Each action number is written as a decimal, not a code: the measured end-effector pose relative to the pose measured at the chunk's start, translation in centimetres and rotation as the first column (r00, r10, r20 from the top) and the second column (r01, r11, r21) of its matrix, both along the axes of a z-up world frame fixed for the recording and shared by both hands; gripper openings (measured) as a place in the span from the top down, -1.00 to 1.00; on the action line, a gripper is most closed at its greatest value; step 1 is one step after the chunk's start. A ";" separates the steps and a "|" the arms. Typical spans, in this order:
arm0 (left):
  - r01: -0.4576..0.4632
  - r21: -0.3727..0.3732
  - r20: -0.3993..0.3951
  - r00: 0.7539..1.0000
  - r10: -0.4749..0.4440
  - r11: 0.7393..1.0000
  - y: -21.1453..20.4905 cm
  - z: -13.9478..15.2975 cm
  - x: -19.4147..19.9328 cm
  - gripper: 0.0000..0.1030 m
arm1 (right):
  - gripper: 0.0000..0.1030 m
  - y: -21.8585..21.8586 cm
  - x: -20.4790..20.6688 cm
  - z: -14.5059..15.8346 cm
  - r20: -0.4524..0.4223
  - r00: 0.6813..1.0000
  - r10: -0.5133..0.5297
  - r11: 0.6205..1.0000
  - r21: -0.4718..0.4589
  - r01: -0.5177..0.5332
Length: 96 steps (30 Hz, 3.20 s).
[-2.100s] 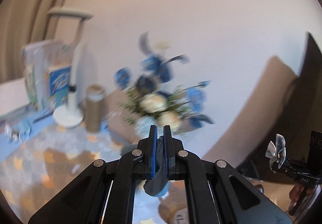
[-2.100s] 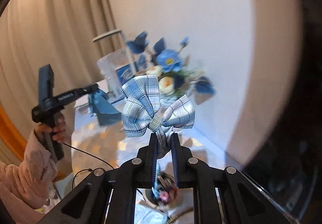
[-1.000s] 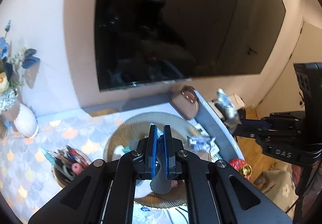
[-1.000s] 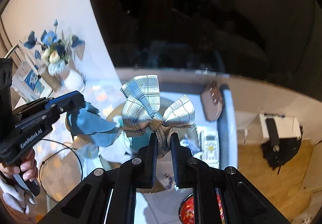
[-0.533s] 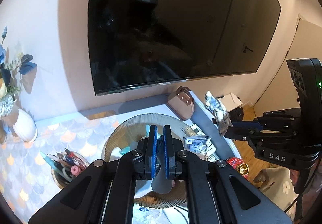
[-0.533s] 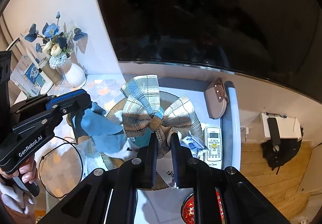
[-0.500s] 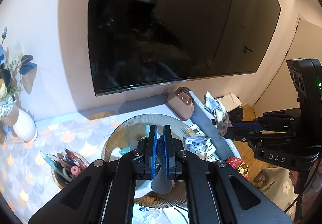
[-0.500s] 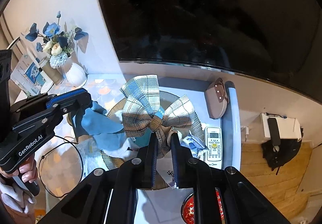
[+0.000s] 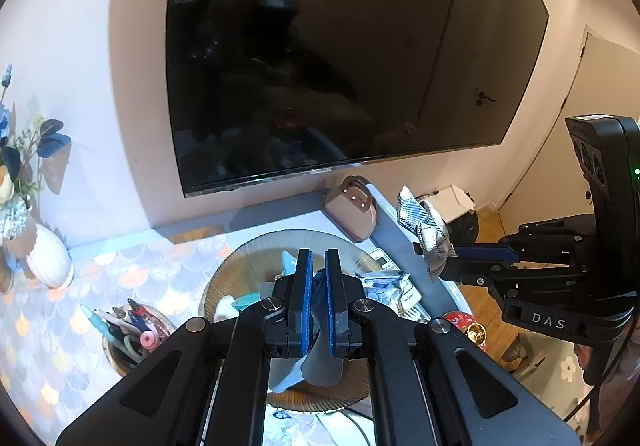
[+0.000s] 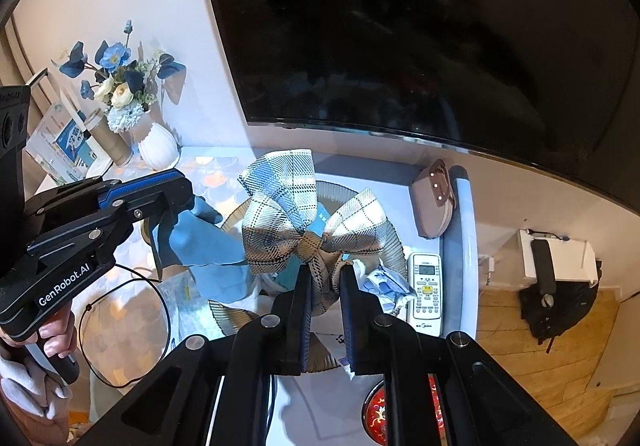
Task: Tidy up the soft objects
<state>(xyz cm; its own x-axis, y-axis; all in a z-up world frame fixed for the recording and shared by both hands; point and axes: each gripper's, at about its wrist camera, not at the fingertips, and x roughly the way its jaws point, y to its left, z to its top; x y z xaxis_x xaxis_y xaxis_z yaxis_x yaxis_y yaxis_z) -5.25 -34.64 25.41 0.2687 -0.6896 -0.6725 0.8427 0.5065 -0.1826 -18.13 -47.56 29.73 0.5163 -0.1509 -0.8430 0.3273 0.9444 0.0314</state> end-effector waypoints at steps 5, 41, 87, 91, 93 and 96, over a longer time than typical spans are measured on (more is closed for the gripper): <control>-0.001 0.004 0.006 1.000 0.001 1.000 -0.1 0.2 -0.3 0.94 | 0.75 0.2 -0.2 0.2 0.003 1.000 0.004 1.000 -0.003 -0.004; -0.087 0.049 0.058 0.995 0.085 0.995 -0.8 0.5 -0.4 0.36 | -0.10 -0.5 -0.3 0.2 0.038 0.999 0.013 0.998 0.054 -0.015; -0.610 0.002 -0.006 0.792 0.610 0.792 25.1 -4.4 0.5 -0.60 | -0.23 14.0 7.6 -9.1 -0.008 0.983 0.185 0.955 -0.234 -0.182; -0.584 0.005 -0.033 0.811 0.584 0.812 23.6 -4.9 0.5 -0.60 | -0.23 6.5 8.2 -13.7 -0.130 0.990 -0.060 0.994 -0.095 0.048; -0.579 0.006 -0.041 0.814 0.579 0.815 23.4 -5.0 0.6 -0.60 | -0.23 4.2 8.4 -15.5 -0.172 0.980 -0.102 0.994 0.012 0.106; -0.584 0.004 -0.047 0.811 0.583 0.812 23.6 -5.0 0.6 -0.60 | -0.22 2.5 9.0 -17.7 -0.198 0.976 -0.093 0.972 0.196 0.133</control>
<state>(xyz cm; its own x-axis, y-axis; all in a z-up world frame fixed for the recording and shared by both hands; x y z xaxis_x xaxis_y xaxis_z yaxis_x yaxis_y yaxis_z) -4.66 -11.08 20.43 0.5932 -0.4199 -0.6869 0.3804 0.8981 -0.2206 -9.15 -45.10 12.04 0.3369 -0.0114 -0.9415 0.4502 0.8801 0.1504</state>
